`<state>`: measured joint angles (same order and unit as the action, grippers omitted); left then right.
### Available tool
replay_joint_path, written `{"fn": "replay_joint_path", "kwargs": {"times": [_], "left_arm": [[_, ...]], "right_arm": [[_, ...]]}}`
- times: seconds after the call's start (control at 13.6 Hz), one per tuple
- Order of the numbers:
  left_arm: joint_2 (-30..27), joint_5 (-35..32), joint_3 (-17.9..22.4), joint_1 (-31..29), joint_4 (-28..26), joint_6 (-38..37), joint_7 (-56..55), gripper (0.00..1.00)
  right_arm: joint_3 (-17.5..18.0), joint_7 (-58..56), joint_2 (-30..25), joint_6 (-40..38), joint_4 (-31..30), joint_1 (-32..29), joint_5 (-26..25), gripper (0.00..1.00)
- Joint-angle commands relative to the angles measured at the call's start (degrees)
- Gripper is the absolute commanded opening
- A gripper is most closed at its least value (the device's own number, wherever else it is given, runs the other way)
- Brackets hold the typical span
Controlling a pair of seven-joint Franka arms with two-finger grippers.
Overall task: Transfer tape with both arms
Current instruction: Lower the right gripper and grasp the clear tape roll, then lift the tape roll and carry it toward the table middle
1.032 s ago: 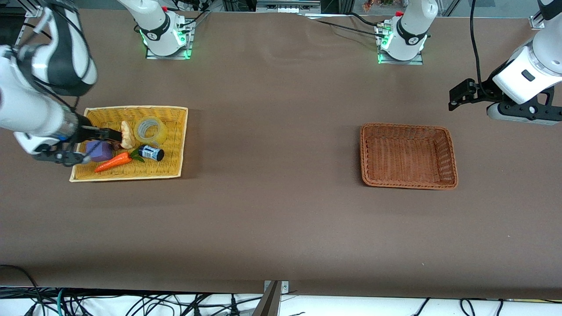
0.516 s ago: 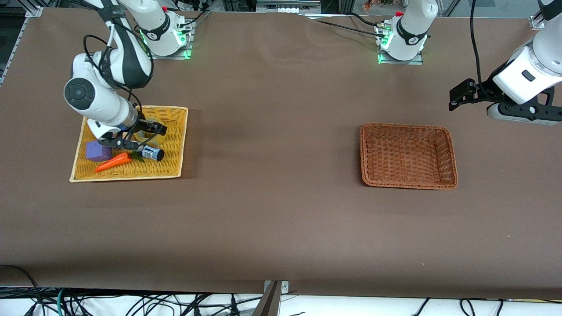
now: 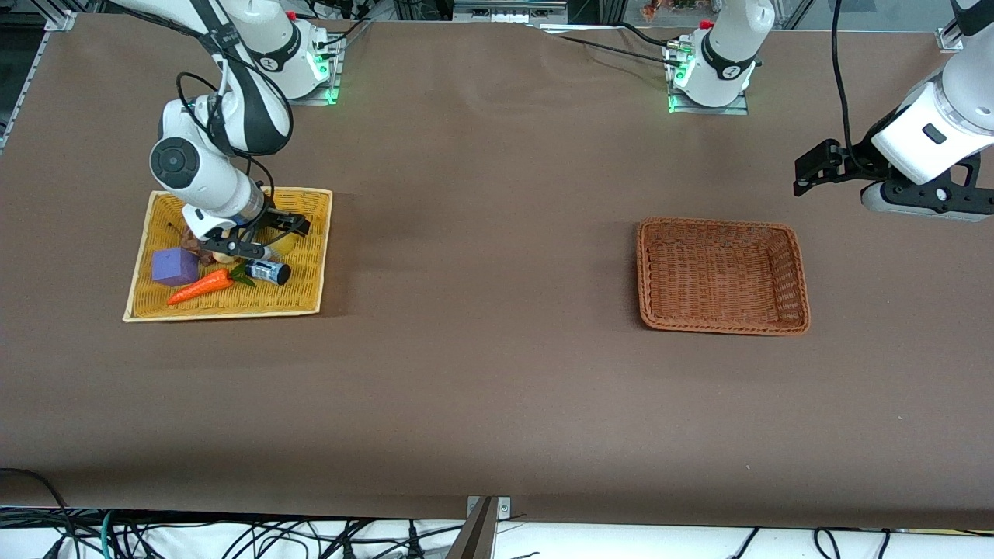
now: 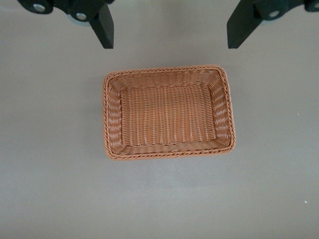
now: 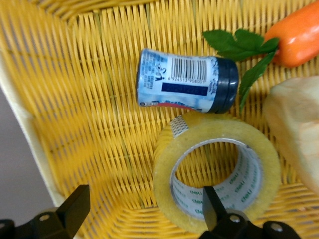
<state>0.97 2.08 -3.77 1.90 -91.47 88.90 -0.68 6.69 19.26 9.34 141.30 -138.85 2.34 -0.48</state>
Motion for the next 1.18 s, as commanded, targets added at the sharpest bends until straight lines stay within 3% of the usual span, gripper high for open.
{"fn": "replay_joint_path", "kwargs": {"times": [0.0,0.22,0.37,0.44,0.52,0.88,1.11], "left_arm": [[0.2,-0.8,0.1,-0.1,1.0,-0.4,1.3,1.0],[0.3,-0.8,0.0,-0.1,1.0,-0.4,1.2,1.0],[0.3,-0.8,0.0,-0.1,1.3,-0.4,1.2,1.0],[0.3,-0.8,0.0,-0.1,1.3,-0.4,1.3,1.0],[0.3,-0.8,0.0,-0.1,1.3,-0.3,1.2,1.0],[0.3,-0.8,0.0,0.0,1.3,-0.4,1.2,1.0],[0.3,-0.8,0.0,0.0,1.3,-0.4,1.2,1.0]], "right_arm": [[0.4,0.4,1.2,4.7,-2.5,-0.4,0.4,1.0],[0.4,0.4,3.9,8.0,-2.6,-0.4,0.4,0.99],[0.4,-0.1,4.2,7.2,-2.5,-0.4,0.4,0.19],[0.4,-0.5,4.0,5.9,-2.0,-0.5,0.4,0.05],[0.3,-0.5,3.6,4.3,-1.8,-0.4,0.4,0.0],[0.3,-1.0,2.4,3.6,-1.3,-0.5,0.4,0.0],[0.3,-0.9,-3.2,-2.3,-0.1,-0.4,0.0,0.0]]}}
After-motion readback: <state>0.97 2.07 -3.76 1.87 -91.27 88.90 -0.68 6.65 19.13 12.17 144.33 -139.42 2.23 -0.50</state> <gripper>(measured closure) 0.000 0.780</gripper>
